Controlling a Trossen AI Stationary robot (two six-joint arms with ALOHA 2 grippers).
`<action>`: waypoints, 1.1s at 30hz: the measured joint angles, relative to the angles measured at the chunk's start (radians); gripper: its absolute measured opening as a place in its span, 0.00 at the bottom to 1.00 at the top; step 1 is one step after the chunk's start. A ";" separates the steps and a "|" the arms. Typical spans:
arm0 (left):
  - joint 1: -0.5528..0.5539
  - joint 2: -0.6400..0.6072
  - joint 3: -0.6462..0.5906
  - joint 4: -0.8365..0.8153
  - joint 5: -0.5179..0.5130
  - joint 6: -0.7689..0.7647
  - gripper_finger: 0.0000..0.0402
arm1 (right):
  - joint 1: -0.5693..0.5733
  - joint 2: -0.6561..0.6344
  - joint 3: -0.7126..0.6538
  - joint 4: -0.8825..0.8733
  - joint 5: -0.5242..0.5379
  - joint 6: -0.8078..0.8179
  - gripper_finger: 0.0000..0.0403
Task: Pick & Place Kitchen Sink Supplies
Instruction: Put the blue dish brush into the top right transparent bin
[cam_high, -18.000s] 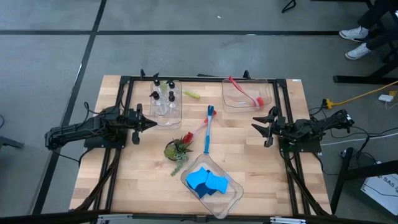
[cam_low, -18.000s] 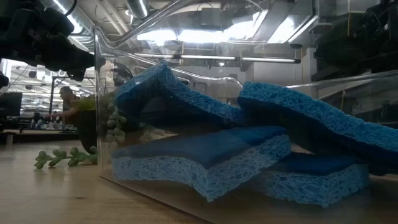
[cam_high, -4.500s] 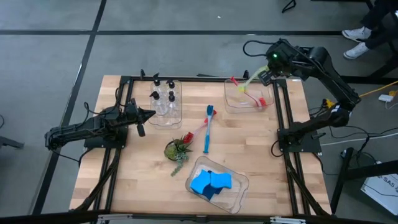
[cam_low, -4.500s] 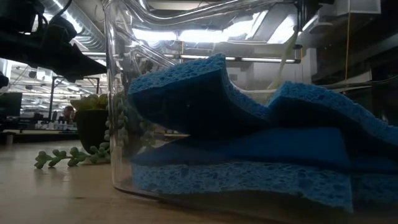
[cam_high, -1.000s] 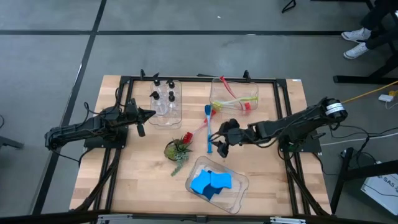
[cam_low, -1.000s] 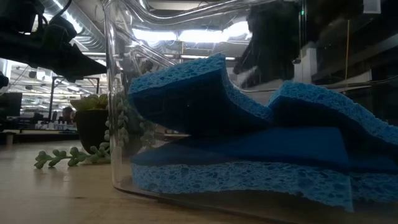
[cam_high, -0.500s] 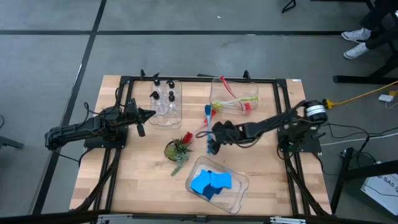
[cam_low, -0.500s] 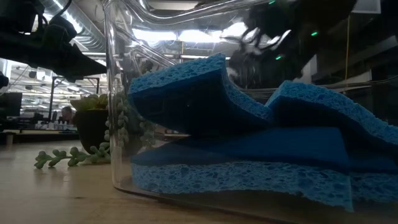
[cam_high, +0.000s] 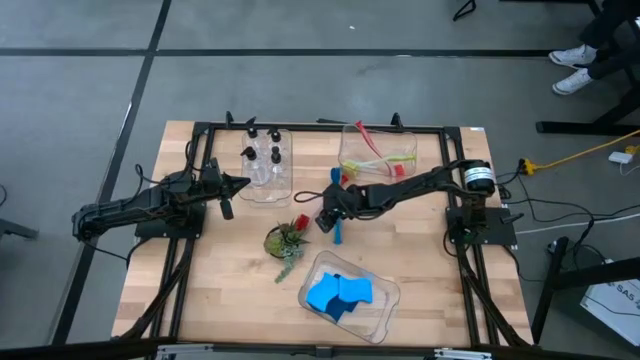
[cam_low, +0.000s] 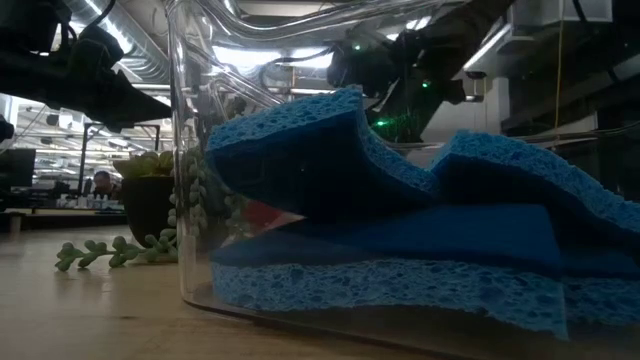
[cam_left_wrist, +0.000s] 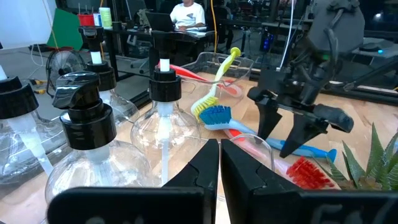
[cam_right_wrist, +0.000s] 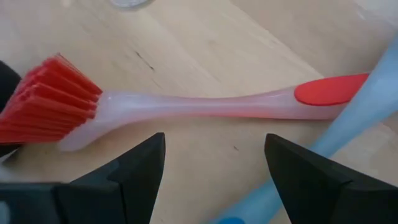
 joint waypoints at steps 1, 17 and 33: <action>0.000 0.000 0.000 0.000 0.000 0.000 0.03 | -0.001 0.004 0.007 -0.009 0.001 0.004 0.68; 0.000 0.000 0.000 0.000 0.000 0.000 0.02 | -0.005 0.006 0.012 -0.121 0.012 0.072 0.37; 0.000 0.000 0.000 0.000 0.000 0.000 0.03 | -0.004 -0.097 0.000 -0.166 -0.102 -0.028 0.29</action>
